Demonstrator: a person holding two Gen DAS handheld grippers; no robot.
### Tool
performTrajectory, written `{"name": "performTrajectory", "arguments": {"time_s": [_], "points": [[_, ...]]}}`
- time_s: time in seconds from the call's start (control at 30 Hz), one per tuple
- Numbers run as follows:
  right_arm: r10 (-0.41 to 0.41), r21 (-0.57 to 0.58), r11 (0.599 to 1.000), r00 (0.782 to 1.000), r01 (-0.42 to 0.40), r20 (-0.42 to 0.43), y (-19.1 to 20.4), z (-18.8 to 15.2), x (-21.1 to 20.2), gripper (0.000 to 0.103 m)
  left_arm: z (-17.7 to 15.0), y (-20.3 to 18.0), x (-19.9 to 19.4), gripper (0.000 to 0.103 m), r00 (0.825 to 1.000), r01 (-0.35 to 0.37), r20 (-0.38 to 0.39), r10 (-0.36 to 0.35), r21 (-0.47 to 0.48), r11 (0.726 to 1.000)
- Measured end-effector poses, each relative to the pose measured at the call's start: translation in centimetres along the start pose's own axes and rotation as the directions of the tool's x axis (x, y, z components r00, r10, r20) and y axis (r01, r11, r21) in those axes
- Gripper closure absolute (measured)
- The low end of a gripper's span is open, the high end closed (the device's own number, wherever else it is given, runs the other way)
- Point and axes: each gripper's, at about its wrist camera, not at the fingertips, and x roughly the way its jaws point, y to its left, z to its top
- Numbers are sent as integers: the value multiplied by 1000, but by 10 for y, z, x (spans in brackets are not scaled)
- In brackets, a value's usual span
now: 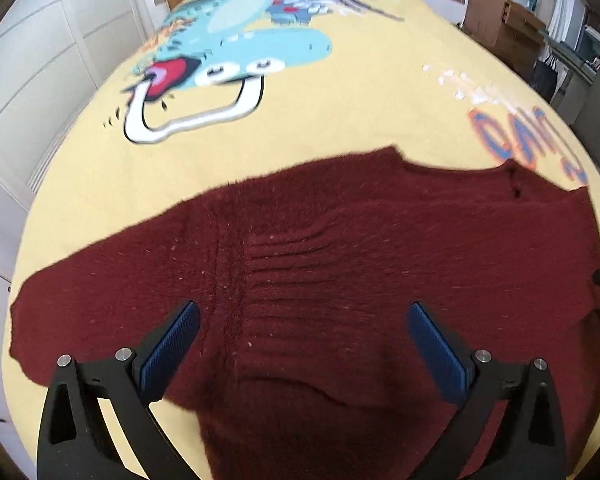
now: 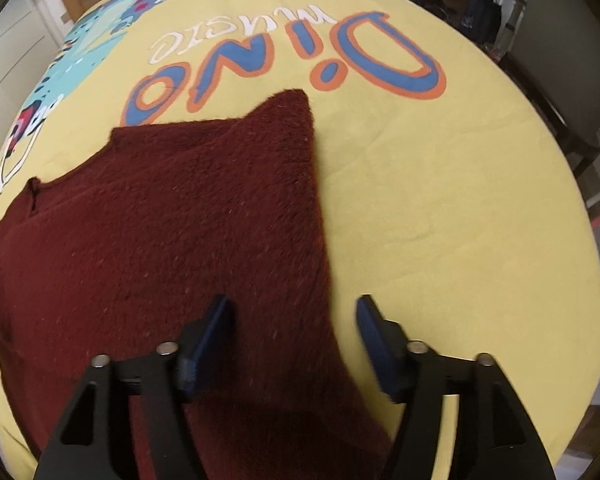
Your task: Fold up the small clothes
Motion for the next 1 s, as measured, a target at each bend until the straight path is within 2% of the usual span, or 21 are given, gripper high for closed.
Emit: {"name": "performTrajectory", "arguments": {"time_s": [0.17, 0.23, 0.4, 0.5, 0.6, 0.77, 0.9, 1.0], "points": [[29, -83, 996, 997, -22, 78, 29, -12, -39, 14, 3, -21, -31, 1, 998, 30, 54, -31, 18, 999], [35, -119, 993, 995, -23, 97, 46, -15, -47, 2, 3, -29, -37, 1, 997, 39, 69, -40, 28, 999], [53, -226, 974, 992, -27, 110, 91, -34, -54, 0, 3, -45, -29, 1, 996, 60, 67, -62, 34, 998], [42, -276, 961, 990, -3, 138, 111, -40, -44, 0, 0, -52, -15, 1, 996, 76, 42, -77, 26, 997], [44, -287, 958, 991, -7, 124, 121, -44, -29, 0, -3, -61, 1, 1, 997, 70, 22, -70, 32, 997], [13, -274, 962, 992, 22, 123, 121, -44, -4, 0, -11, -65, 37, 1, 996, 67, -51, -66, 9, 998], [2, -229, 973, 995, 21, 98, 102, -39, 18, 0, -21, -60, 62, 1, 994, 34, -102, -33, 7, 999], [4, -203, 979, 994, 19, 111, 86, -36, 18, 1, -26, -56, 65, 1, 995, 41, -90, -40, 10, 999]]}}
